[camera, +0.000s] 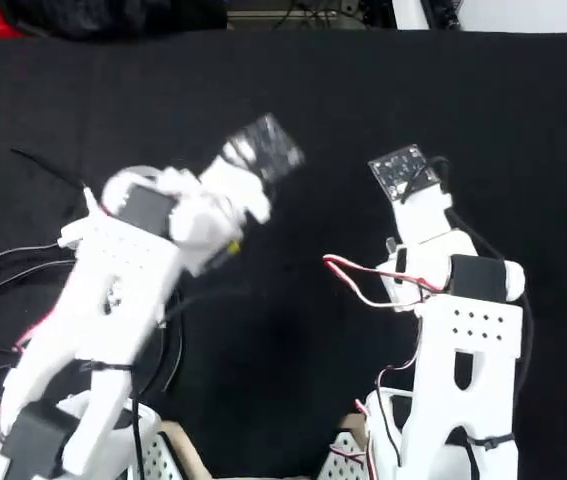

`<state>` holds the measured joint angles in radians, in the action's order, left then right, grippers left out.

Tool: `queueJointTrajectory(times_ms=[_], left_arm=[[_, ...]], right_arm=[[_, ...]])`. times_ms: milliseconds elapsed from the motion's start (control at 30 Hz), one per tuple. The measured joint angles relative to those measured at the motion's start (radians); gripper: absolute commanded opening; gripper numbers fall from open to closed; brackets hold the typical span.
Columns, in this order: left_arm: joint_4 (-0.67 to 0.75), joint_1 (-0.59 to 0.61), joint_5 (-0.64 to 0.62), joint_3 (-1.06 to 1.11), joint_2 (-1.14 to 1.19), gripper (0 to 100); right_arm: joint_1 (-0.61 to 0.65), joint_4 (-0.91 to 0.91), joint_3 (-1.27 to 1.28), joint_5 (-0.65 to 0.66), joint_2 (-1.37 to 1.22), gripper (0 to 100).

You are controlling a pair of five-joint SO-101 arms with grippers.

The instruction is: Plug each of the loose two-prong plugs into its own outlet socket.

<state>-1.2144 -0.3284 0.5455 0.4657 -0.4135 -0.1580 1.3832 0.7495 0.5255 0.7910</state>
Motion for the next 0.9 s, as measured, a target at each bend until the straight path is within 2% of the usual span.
queueJointTrajectory(times_ms=[167, 267, 367, 433, 667, 767, 900], left_arm=[[0.394, -0.06, 0.002, 0.391, -0.008, 3], [0.531, -0.074, 0.017, 0.47, 0.006, 4], [0.595, -0.086, 0.074, 0.496, 0.066, 13], [0.612, -0.084, 0.083, 0.497, 0.112, 17], [0.62, -0.078, 0.048, 0.496, 0.16, 18], [0.534, -0.078, 0.043, 0.463, 0.16, 18], [0.319, -0.084, 0.043, 0.373, 0.161, 18]], right_arm=[[-0.005, 0.0, 0.0, 0.0, 0.0, 1.1], [-0.005, 0.0, 0.0, 0.0, 0.0, 1.1], [-0.005, 0.0, 0.0, 0.0, 0.0, 1.1], [-0.005, 0.0, 0.0, 0.0, 0.0, 1.1], [-0.005, 0.0, 0.0, 0.0, 0.0, 1.1], [-0.005, 0.0, 0.0, 0.0, 0.0, 1.1], [-0.005, 0.0, 0.0, 0.008, 0.0, 1.1]])
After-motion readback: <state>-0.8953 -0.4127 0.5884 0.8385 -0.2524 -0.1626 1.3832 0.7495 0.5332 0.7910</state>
